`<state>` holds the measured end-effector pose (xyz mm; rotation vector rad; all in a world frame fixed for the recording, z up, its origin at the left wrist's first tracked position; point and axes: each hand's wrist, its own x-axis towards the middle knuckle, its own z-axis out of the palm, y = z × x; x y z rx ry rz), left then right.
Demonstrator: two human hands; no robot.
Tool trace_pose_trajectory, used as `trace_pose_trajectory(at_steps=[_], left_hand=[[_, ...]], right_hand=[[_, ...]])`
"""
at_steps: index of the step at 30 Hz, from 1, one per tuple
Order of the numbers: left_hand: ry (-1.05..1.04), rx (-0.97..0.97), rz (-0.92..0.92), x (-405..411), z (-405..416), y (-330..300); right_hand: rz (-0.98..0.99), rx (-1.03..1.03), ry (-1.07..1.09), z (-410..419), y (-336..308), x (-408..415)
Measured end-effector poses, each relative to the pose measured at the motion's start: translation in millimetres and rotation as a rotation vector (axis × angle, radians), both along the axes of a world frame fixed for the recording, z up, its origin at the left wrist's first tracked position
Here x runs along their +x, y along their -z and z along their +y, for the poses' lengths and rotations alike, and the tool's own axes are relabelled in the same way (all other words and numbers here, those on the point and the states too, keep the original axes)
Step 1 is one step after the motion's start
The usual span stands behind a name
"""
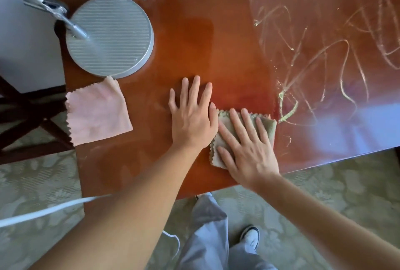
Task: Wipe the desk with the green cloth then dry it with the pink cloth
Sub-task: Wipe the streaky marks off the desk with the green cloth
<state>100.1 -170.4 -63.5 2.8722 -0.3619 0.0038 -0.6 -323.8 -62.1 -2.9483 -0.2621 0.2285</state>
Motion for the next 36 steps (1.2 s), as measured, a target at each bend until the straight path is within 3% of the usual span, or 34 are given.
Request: trace_pose_trajectory(at_steps=[5, 10, 13, 17, 21, 26, 29, 36], left_hand=[[-0.005, 0.027, 0.006, -0.9, -0.8, -1.2], [-0.019, 0.048, -0.001, 1.1, -2.0, 0.2], [-0.022, 0.028, -0.003, 0.6, -2.2, 1.3], [-0.010, -0.006, 0.001, 1.7, -1.3, -0.7], [-0.035, 0.022, 0.032, -0.3, -1.8, -6.8], [0.060, 0.017, 0.051, 12.7, -52.5, -13.0], [0.123, 0.048, 0.078, 17.1, -84.2, -6.8], [0.124, 0.093, -0.004, 13.6, -88.8, 7.2]], right_hand=[[0.027, -0.035, -0.118, -23.1, 1.1, -16.8], [0.014, -0.055, 0.172, -86.5, -6.0, 8.3], [-0.012, -0.027, 0.303, -59.0, -4.9, 7.2], [-0.031, 0.026, 0.172, 11.1, 1.1, -18.0], [0.001, 0.036, 0.038, -14.3, -0.3, -24.7], [0.050, -0.044, 0.283, -115.4, -8.2, 3.4], [0.043, -0.042, 0.381, -117.3, -6.5, 4.7], [0.038, -0.030, 0.218, -97.1, -0.3, -33.5]])
